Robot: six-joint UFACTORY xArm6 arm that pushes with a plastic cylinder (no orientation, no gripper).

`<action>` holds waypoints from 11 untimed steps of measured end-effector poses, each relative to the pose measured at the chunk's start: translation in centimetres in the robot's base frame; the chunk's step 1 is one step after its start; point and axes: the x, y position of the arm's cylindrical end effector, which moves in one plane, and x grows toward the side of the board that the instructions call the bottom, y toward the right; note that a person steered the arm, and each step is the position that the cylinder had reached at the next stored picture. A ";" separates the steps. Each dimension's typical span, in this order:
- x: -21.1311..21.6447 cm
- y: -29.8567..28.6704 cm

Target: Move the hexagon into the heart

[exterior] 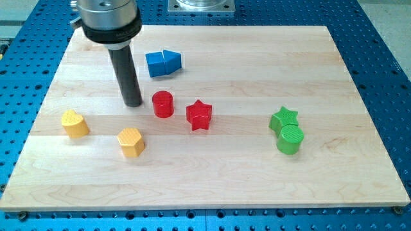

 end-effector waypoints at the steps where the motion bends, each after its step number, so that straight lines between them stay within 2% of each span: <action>1: 0.7 3.9; 2: 0.7 7.4; 3: 0.7 8.0; 4: 0.7 3.8; 5: 5.6 4.9; 6: 8.7 7.3; 7: 10.6 3.6; 9: 11.9 2.2; 10: 10.4 -2.4; 11: 10.3 -3.6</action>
